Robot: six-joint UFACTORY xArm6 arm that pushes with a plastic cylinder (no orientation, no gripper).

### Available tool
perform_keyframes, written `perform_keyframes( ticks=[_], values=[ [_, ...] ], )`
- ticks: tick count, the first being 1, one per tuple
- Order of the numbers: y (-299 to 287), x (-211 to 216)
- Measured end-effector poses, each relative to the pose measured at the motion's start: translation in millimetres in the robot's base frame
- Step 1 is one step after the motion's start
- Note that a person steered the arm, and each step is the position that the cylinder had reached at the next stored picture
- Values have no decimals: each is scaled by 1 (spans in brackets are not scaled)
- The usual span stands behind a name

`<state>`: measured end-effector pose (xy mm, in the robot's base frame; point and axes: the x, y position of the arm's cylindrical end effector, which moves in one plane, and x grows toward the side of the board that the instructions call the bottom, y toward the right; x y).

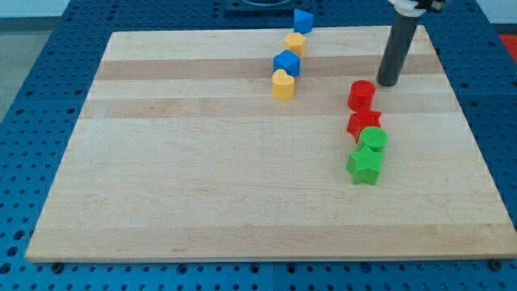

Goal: Place your hand to the bottom left of the yellow hexagon

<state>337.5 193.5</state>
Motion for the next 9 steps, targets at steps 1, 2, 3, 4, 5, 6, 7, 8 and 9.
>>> perform_keyframes(
  ticks=[1, 2, 3, 4, 5, 6, 7, 8, 9],
  values=[
    [0, 0],
    [-2, -1],
    [-14, -72],
    [-53, -116],
    [-81, -146],
    [-118, -123],
    [-165, -95],
    [-221, -95],
    [-247, -86]
  ],
)
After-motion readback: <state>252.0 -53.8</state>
